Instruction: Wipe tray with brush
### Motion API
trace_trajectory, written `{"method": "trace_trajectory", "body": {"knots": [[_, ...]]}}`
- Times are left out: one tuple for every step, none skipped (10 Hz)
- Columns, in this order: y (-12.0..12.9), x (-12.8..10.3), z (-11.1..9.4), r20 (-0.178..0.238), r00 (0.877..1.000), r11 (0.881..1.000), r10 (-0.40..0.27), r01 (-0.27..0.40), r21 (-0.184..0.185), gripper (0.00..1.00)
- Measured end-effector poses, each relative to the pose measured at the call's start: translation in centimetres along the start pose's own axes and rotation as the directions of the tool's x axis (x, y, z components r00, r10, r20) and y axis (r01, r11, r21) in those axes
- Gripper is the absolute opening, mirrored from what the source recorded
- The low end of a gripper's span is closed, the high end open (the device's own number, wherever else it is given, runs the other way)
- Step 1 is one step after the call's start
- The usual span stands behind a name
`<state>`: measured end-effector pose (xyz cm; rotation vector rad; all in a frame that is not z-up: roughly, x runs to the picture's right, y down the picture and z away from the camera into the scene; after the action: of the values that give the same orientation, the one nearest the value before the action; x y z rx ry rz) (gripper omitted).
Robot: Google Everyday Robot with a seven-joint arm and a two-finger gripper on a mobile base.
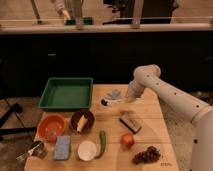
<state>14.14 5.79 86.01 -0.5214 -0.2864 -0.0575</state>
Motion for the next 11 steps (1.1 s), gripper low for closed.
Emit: {"method": "trace_trajectory", "body": {"knots": [[-0.1, -0.9, -1.0, -0.001, 1.000, 0.999, -0.030, 0.030, 0.015, 0.00], [-0.1, -2.6, -2.3, -0.006, 0.997, 0.996, -0.079, 0.079, 0.039, 0.00], [-0.3, -4.3, -3.0, -0.006, 0.993, 0.992, -0.116, 0.116, 0.052, 0.00], [-0.5, -5.6, -3.3, -0.007, 0.990, 0.988, -0.144, 0.144, 0.059, 0.00], [-0.8, -6.8, -3.4, -0.006, 0.986, 0.984, -0.167, 0.167, 0.063, 0.00], [-0.8, -6.5, -3.4, -0.011, 0.986, 0.984, -0.166, 0.167, 0.064, 0.00], [-0.8, -6.4, -3.5, -0.011, 0.986, 0.984, -0.164, 0.164, 0.064, 0.00], [-0.8, -6.6, -3.4, -0.010, 0.986, 0.984, -0.167, 0.167, 0.063, 0.00], [-0.9, -6.8, -3.4, -0.009, 0.986, 0.984, -0.169, 0.169, 0.063, 0.00], [-0.8, -6.5, -3.5, -0.010, 0.986, 0.984, -0.165, 0.166, 0.064, 0.00], [-0.8, -6.4, -3.5, -0.010, 0.986, 0.984, -0.164, 0.164, 0.064, 0.00]]}}
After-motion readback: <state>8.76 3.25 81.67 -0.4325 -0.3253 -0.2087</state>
